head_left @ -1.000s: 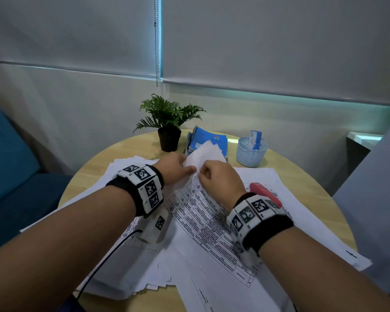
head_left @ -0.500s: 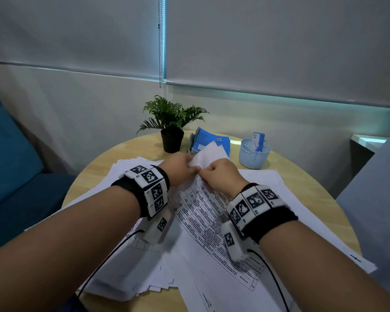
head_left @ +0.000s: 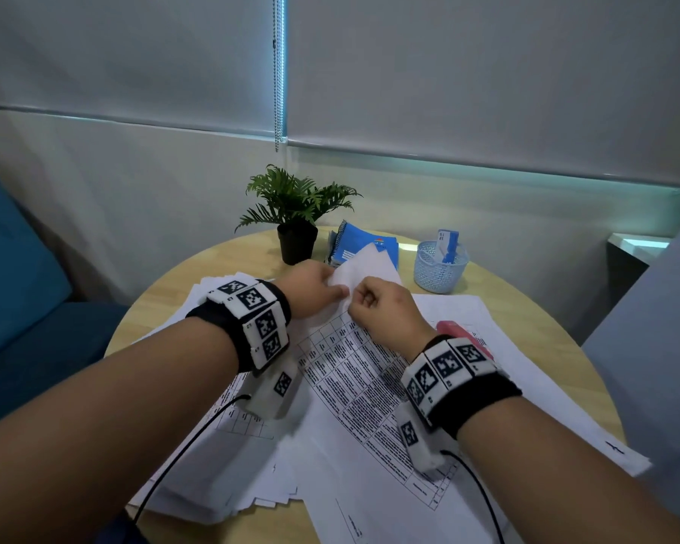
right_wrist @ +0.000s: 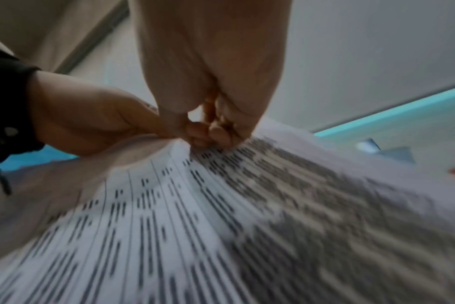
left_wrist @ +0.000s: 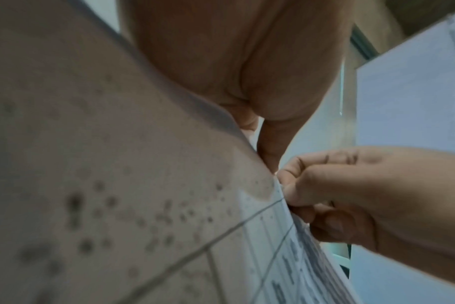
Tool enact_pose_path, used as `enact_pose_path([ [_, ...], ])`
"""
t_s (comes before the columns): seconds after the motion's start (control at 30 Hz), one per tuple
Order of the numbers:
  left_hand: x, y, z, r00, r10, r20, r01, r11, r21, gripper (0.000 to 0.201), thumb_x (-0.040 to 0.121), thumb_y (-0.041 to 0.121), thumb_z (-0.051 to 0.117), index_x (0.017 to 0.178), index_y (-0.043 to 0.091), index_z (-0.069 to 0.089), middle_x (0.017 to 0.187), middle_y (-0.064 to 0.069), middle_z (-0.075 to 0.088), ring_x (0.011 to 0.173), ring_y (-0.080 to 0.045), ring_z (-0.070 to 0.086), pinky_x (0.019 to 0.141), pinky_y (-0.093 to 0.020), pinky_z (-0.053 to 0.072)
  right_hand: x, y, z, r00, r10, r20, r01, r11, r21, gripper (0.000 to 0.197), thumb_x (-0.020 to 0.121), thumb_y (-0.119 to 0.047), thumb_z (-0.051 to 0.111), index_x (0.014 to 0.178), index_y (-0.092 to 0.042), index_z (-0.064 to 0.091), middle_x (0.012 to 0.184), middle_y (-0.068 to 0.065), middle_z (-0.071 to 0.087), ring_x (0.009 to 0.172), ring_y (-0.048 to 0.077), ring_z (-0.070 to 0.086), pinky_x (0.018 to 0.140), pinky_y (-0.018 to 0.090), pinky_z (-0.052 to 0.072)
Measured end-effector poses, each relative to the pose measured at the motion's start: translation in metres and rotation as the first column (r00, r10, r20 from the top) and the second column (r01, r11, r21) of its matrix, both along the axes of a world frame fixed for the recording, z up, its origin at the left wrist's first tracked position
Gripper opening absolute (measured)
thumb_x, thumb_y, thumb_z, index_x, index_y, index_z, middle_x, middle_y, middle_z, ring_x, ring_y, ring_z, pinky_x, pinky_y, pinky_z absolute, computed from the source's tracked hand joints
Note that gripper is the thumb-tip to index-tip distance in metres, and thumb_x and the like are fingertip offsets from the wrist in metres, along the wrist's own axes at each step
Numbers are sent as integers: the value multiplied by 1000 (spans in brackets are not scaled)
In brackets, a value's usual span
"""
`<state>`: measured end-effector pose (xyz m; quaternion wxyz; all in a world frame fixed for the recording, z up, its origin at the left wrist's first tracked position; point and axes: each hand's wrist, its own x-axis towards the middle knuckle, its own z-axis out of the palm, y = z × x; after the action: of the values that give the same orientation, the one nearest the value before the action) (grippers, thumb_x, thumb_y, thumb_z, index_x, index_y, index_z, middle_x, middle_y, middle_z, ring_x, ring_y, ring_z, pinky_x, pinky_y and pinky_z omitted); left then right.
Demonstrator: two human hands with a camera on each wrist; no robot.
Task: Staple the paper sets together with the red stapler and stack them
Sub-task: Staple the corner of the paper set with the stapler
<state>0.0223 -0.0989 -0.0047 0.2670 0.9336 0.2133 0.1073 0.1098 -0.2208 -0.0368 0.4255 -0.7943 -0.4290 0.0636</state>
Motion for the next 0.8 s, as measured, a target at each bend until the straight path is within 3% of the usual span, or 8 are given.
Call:
enact_pose_path([
  [0.17,0,7,2,997,61,-41,-64,996,-68,25,91,35,56,76,15,52,65,6,49,64,-10,48,54,-23,34,0,-3,-7,995,58,86,-65,995,80,7,87,-9,56,81,-8,57,68,1,51,58,10,41,57,19,36],
  [0.3,0,5,2,996,68,-57,-69,998,-9,36,91,36,56,62,19,42,62,4,44,58,-10,43,51,-23,30,1,-6,-7,989,55,135,-67,994,86,6,87,-8,57,82,-9,59,73,-1,55,61,9,45,60,17,40],
  [0.43,1,0,4,996,67,-54,-64,996,54,41,91,34,55,59,16,37,60,1,38,55,-10,36,49,-25,27,2,-1,6,954,-21,300,33,999,-36,7,82,-14,63,79,-8,66,82,5,63,74,17,56,69,30,49],
  [0.53,2,-2,6,997,44,-63,-39,996,82,40,91,32,54,59,16,37,60,1,38,57,-13,38,50,-26,28,-4,4,14,890,-3,455,86,983,-162,13,84,-16,59,82,-6,66,84,9,65,80,23,57,66,30,44],
  [0.67,2,-4,6,998,19,-63,-15,997,70,37,91,32,55,61,17,40,62,2,41,65,-16,42,57,-27,30,-7,8,15,927,-58,371,113,985,-129,13,82,-15,61,71,-12,56,66,5,52,66,22,49,48,22,29],
  [0.8,1,-1,6,998,45,-37,-43,997,59,37,91,27,55,61,12,41,60,3,40,70,-18,43,65,-25,32,-10,8,16,974,-76,212,74,997,18,9,79,-12,66,71,-8,61,66,5,59,62,18,52,56,26,42],
])
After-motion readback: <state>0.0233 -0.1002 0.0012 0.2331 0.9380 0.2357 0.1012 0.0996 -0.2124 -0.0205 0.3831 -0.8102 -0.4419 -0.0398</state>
